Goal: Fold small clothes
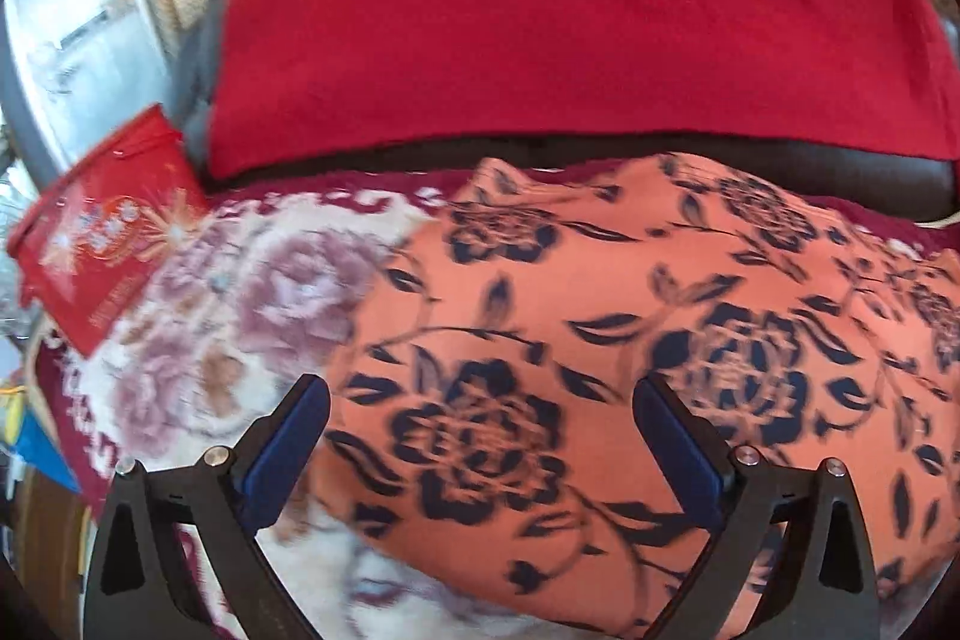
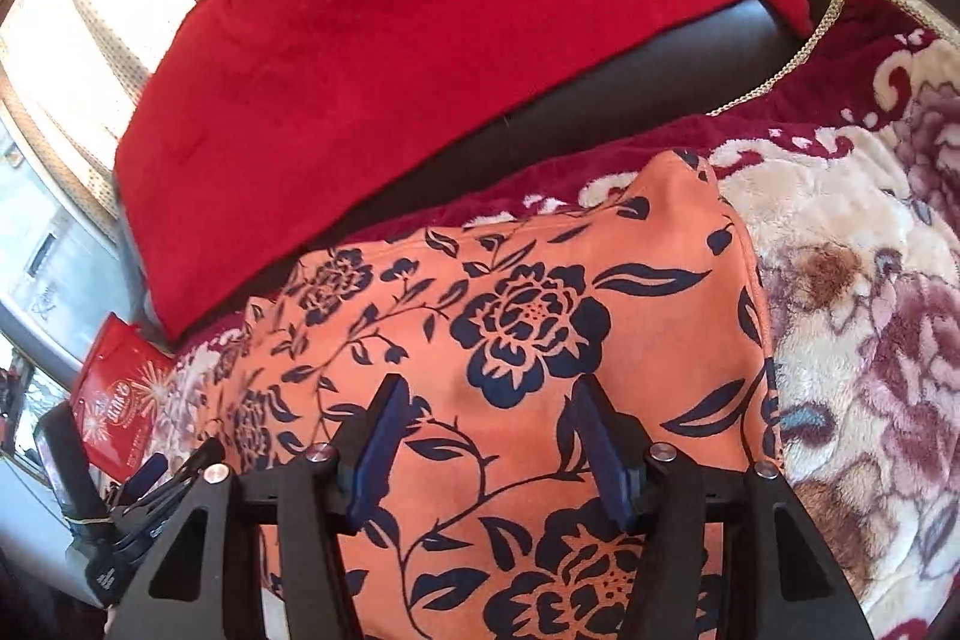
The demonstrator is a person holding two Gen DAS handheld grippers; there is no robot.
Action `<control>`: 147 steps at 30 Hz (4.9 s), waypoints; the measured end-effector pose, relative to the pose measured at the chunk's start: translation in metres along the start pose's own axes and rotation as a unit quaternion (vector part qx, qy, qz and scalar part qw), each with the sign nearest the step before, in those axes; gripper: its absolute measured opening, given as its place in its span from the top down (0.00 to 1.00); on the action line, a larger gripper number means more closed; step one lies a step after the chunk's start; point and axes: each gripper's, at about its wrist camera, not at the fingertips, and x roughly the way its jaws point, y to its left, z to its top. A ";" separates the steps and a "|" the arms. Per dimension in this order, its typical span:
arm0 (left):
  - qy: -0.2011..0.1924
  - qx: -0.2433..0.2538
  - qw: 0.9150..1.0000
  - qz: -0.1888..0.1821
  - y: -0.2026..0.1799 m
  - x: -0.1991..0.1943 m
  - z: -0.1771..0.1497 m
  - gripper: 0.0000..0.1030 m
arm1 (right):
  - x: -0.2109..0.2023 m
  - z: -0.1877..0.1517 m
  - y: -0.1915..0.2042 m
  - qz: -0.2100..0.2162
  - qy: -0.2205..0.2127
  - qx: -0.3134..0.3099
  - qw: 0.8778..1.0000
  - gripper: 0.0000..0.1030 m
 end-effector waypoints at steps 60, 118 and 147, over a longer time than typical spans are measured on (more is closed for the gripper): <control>-0.012 0.034 0.997 -0.062 -0.033 -0.002 0.013 0.02 | 0.021 0.019 -0.018 -0.028 -0.016 0.043 0.999 0.43; 0.002 -0.066 0.996 -0.052 0.075 -0.016 -0.016 0.00 | -0.055 -0.043 -0.020 -0.004 -0.038 0.075 0.996 0.53; -0.068 -0.006 0.992 -0.103 0.007 -0.063 -0.006 0.00 | -0.087 -0.034 -0.022 0.041 -0.108 0.075 0.991 0.44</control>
